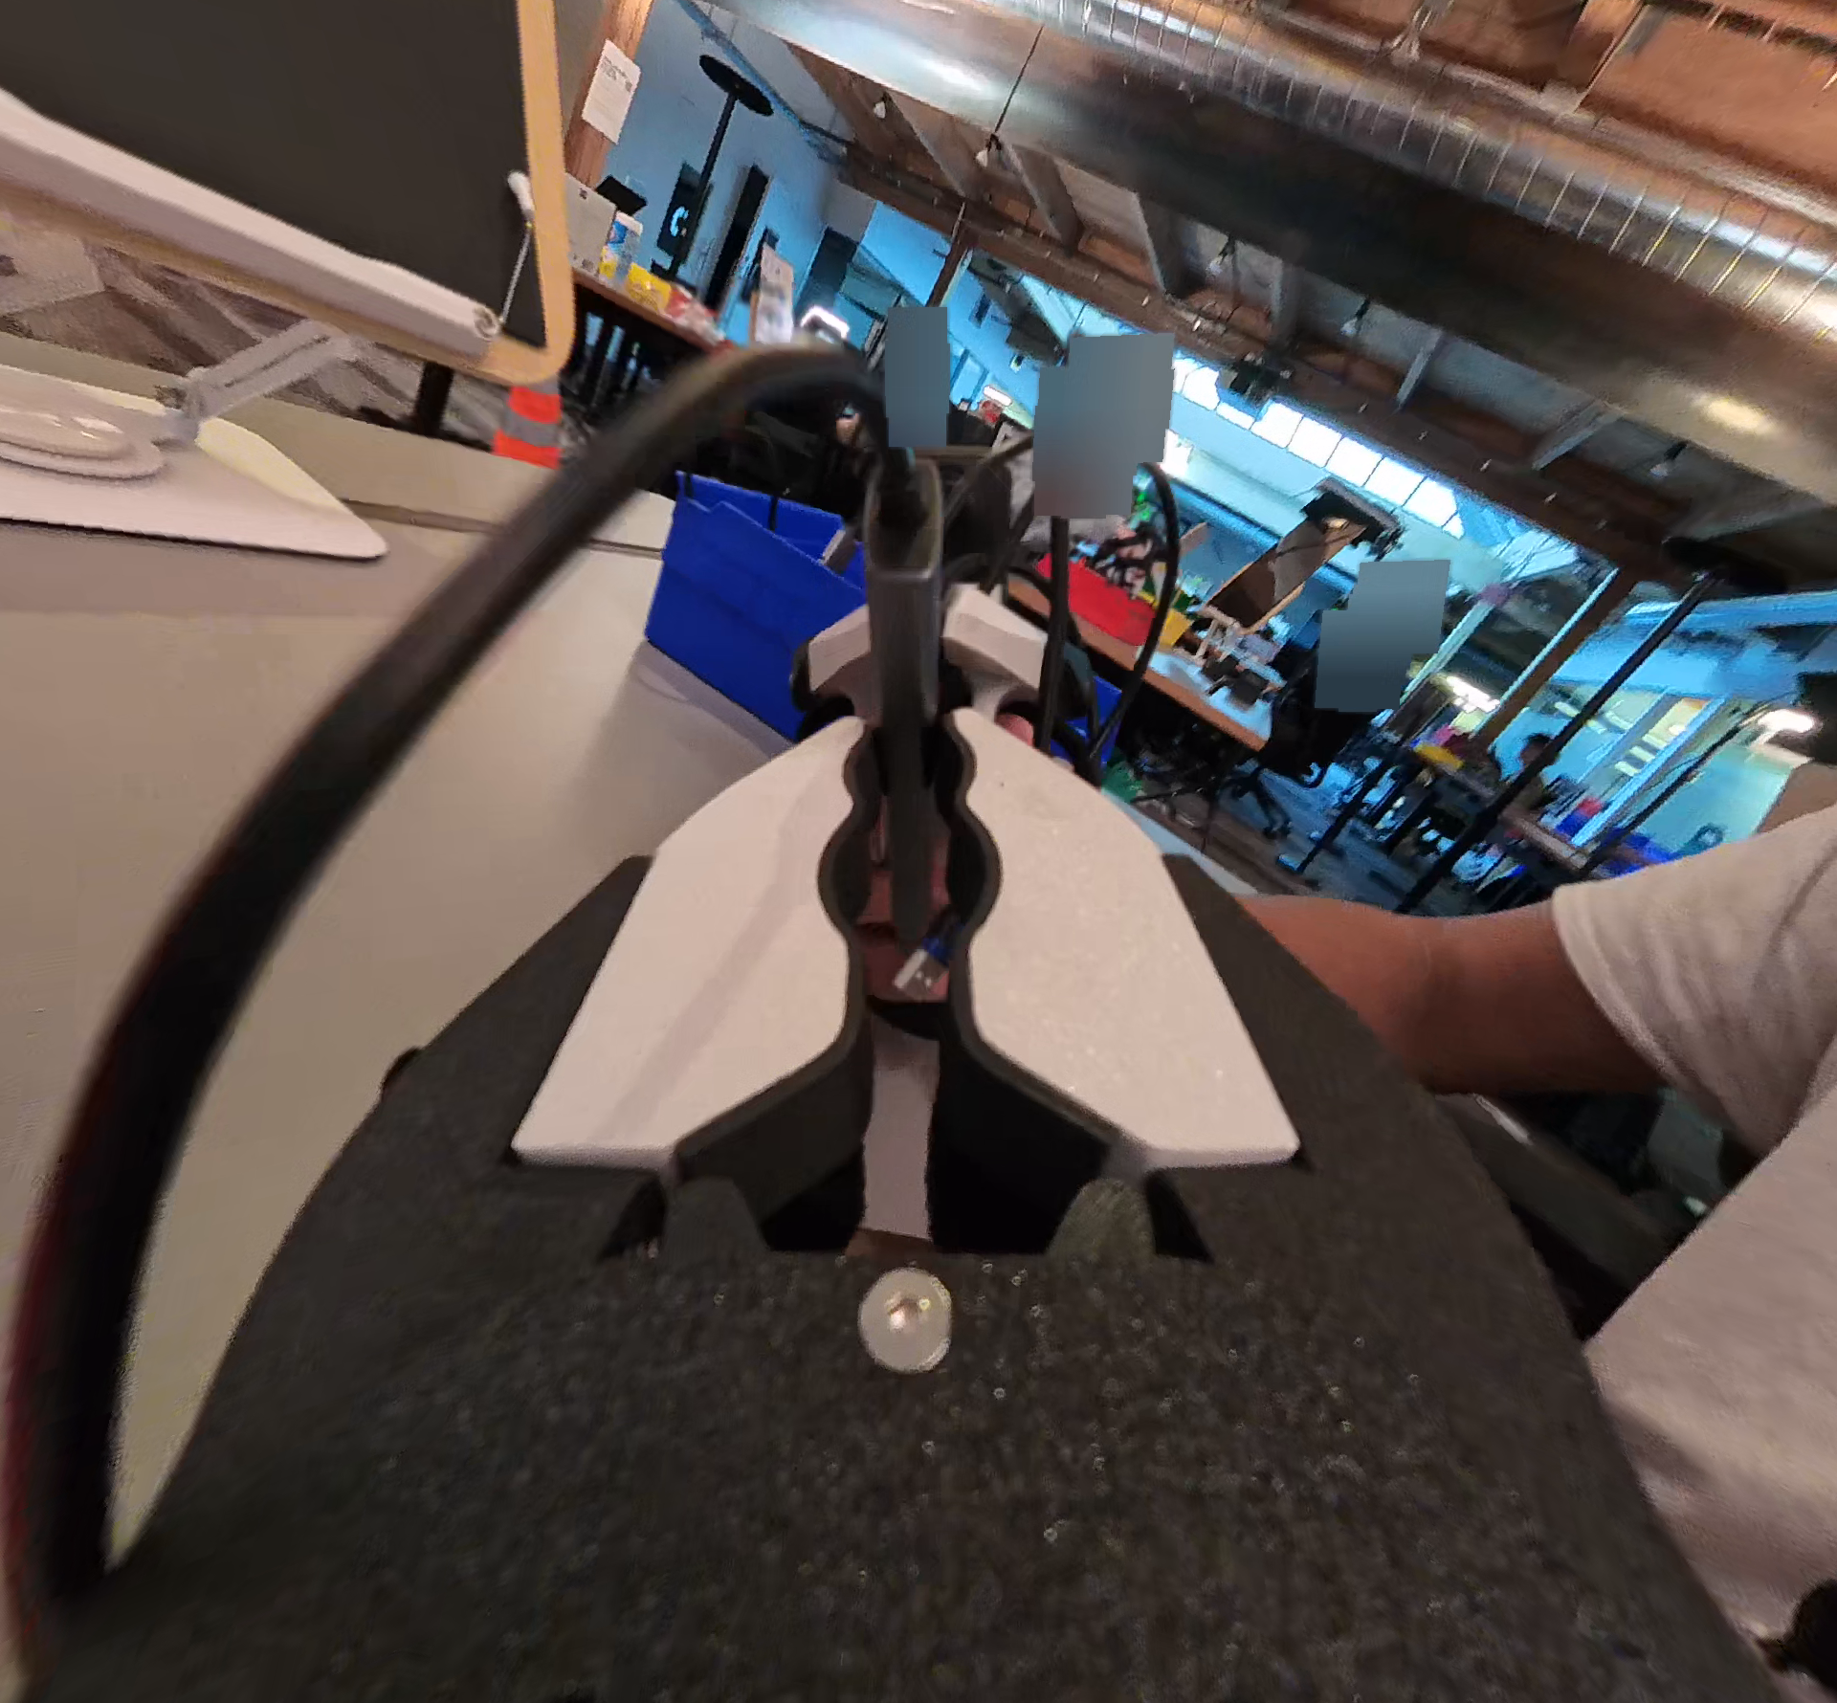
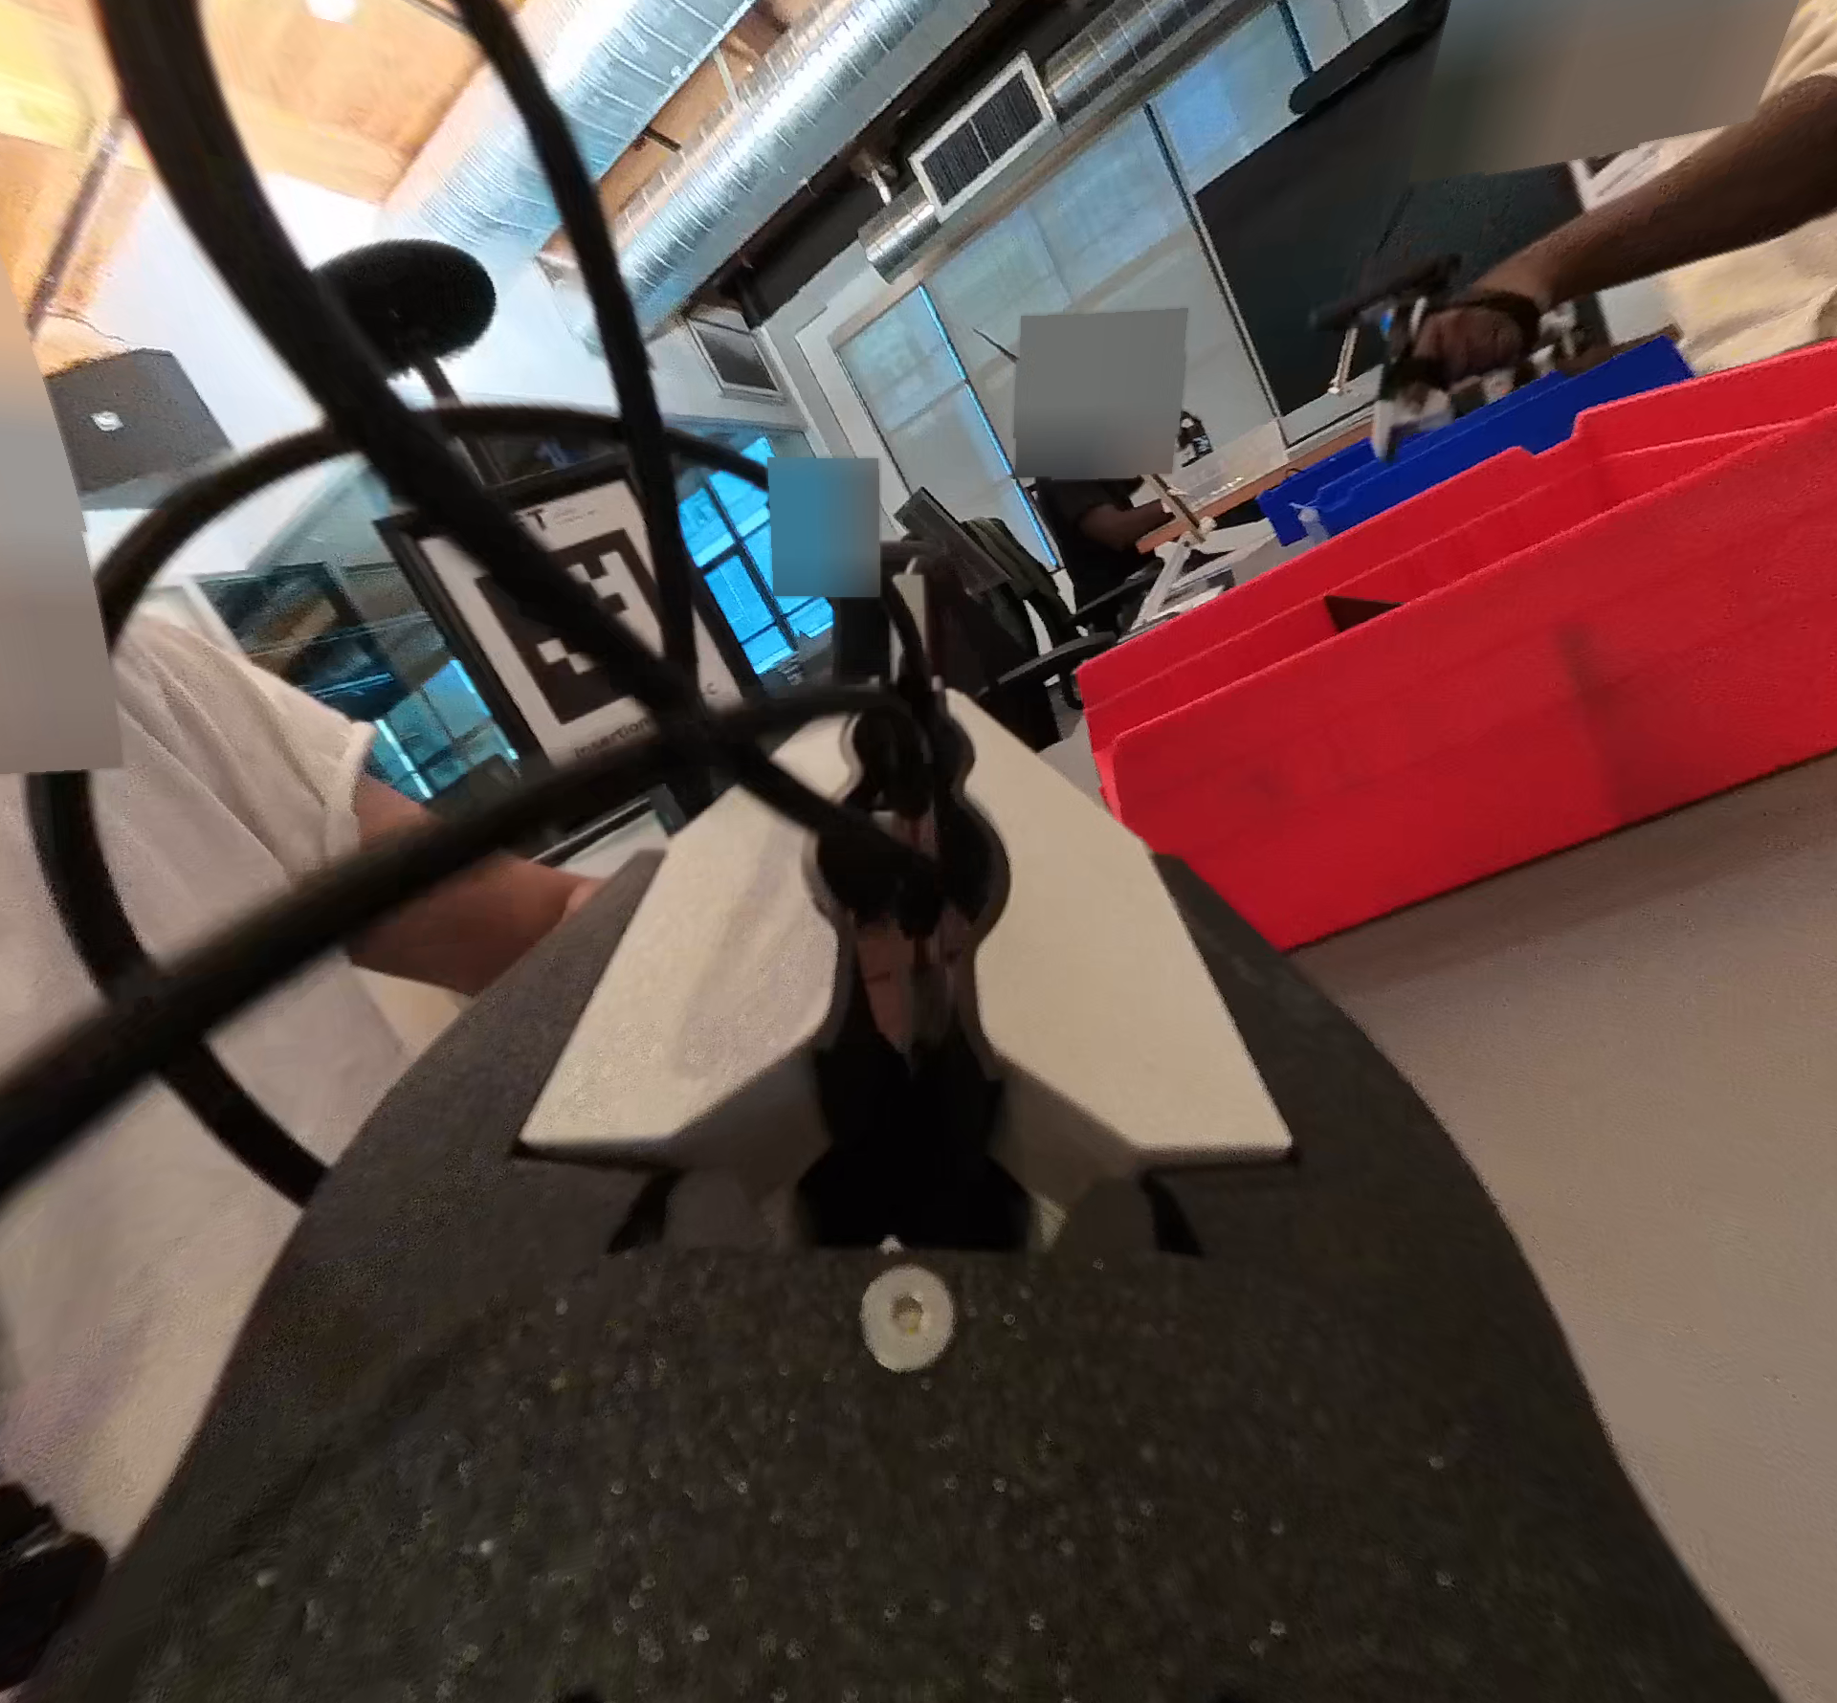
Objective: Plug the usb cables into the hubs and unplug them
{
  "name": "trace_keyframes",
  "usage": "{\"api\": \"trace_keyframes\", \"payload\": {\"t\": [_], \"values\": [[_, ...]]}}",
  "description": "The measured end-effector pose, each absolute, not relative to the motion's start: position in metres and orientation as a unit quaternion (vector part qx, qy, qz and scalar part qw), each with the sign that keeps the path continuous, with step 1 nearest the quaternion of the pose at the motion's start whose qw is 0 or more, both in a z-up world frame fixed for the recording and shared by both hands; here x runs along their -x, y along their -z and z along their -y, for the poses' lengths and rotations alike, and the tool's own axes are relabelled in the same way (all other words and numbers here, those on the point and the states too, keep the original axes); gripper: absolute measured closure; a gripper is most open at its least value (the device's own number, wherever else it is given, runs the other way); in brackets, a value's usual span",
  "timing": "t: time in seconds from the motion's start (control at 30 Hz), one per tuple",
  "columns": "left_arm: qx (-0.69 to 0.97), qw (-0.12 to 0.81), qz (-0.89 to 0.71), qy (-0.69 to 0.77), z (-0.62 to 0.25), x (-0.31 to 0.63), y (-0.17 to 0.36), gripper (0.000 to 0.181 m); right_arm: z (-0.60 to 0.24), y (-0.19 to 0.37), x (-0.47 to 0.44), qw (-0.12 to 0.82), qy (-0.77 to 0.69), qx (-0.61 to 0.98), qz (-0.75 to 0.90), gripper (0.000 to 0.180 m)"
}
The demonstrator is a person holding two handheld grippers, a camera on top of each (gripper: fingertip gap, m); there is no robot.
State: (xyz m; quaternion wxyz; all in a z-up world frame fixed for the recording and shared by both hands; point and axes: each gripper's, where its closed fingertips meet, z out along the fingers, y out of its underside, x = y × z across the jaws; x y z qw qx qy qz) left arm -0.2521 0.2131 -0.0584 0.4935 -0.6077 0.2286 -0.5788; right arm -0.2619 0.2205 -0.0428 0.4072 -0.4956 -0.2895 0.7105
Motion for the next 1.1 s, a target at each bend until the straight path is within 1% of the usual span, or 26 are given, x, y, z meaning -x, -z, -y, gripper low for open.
{"api": "trace_keyframes", "payload": {"t": [0.1,0.37,0.43,0.53,0.63,0.67,0.7,0.73,0.8,0.83,0.87,0.9,0.93,0.97,1.03,1.1], "values": [[0.591,0.492,-0.223,0.599,-0.209,0.245,0.054,0.171,-0.216,0.035,0.263,0.411,-0.717,0.485,0.284,0.173],[0.598,0.499,-0.235,0.582,-0.210,0.247,0.044,0.171,-0.219,0.028,0.258,0.427,-0.697,0.489,0.306,0.173],[0.590,0.509,-0.228,0.583,-0.211,0.253,0.037,0.171,-0.222,0.032,0.257,0.433,-0.684,0.497,0.314,0.162],[0.580,0.526,-0.210,0.586,-0.213,0.268,0.028,0.171,-0.218,0.042,0.259,0.406,-0.684,0.505,0.335,0.159],[0.581,0.532,-0.207,0.580,-0.214,0.275,0.028,0.171,-0.198,0.048,0.269,0.350,-0.713,0.490,0.360,0.154],[0.581,0.533,-0.206,0.580,-0.214,0.275,0.029,0.171,-0.195,0.050,0.273,0.344,-0.710,0.493,0.366,0.154],[0.576,0.530,-0.208,0.587,-0.212,0.274,0.028,0.171,-0.197,0.053,0.275,0.358,-0.694,0.503,0.370,0.171],[0.572,0.528,-0.211,0.591,-0.210,0.273,0.027,0.171,-0.198,0.054,0.275,0.376,-0.676,0.506,0.380,0.172],[0.574,0.528,-0.214,0.588,-0.210,0.273,0.028,0.171,-0.200,0.055,0.274,0.375,-0.655,0.524,0.395,0.171],[0.582,0.528,-0.206,0.583,-0.212,0.275,0.029,0.171,-0.207,0.051,0.272,0.392,-0.639,0.534,0.391,0.172],[0.588,0.529,-0.199,0.578,-0.213,0.278,0.030,0.162,-0.217,0.042,0.266,0.407,-0.629,0.545,0.377,0.172],[0.594,0.527,-0.195,0.575,-0.212,0.280,0.031,0.147,-0.230,0.029,0.258,0.422,-0.618,0.559,0.357,0.171],[0.600,0.523,-0.196,0.573,-0.209,0.281,0.033,0.138,-0.240,0.014,0.246,0.444,-0.594,0.572,0.350,0.171],[0.603,0.518,-0.201,0.572,-0.203,0.281,0.035,0.133,-0.247,-0.004,0.233,0.473,-0.560,0.581,0.355,0.172],[0.600,0.502,-0.225,0.581,-0.186,0.277,0.037,0.136,-0.257,-0.042,0.199,0.522,-0.467,0.607,0.375,0.171],[0.594,0.492,-0.253,0.585,-0.173,0.272,0.036,0.142,-0.265,-0.067,0.154,0.539,-0.351,0.649,0.405,0.171]]}}
